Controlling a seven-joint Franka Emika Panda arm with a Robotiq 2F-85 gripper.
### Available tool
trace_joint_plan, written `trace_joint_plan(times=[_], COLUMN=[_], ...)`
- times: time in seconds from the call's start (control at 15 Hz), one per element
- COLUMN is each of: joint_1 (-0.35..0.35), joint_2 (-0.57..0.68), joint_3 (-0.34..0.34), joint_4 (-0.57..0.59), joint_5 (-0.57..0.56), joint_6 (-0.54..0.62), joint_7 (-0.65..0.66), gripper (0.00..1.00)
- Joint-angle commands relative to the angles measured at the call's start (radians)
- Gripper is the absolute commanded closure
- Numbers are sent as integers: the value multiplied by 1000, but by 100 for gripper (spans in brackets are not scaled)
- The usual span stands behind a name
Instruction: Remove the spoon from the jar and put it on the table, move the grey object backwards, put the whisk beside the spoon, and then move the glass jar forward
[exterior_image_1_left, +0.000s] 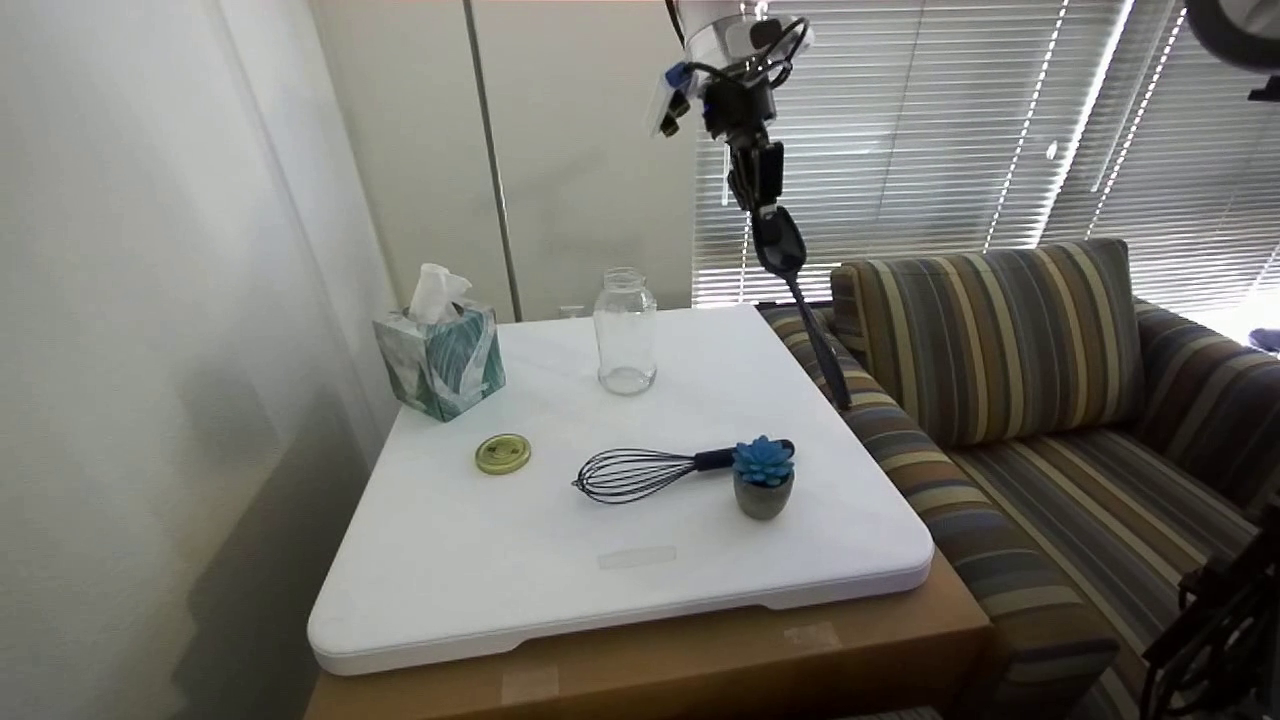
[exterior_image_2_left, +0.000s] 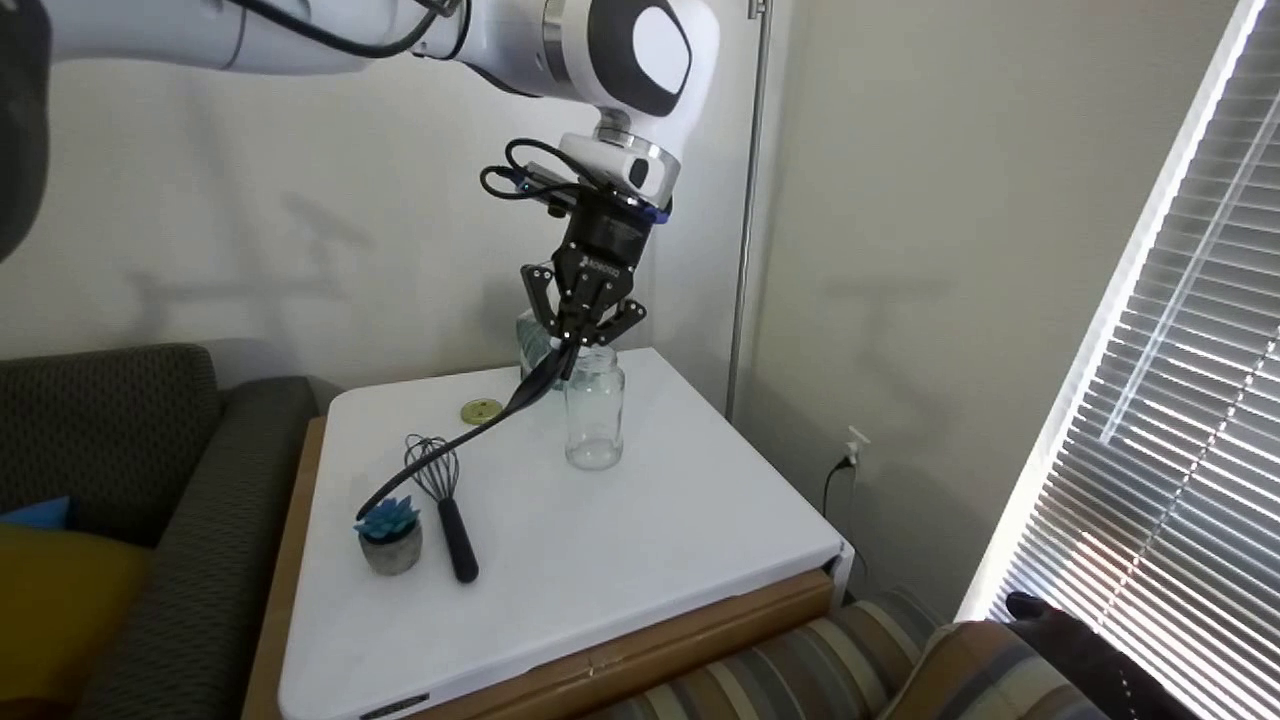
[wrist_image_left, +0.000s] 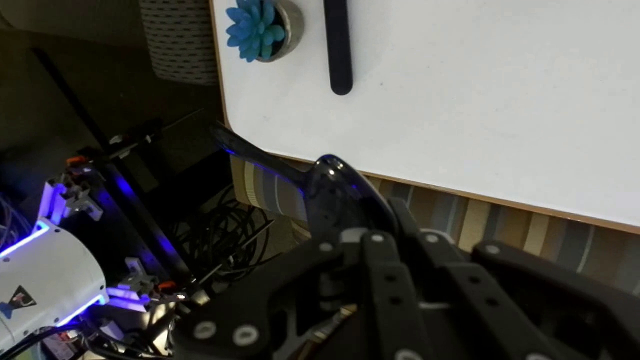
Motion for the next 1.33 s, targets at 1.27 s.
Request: trace_joint_plan(times=[1.27], joint_1=[5], joint_2=[11], joint_3=[-17], joint_4=[20], joint_5=[-119], joint_6=[242], joint_7=[-177], gripper=[94])
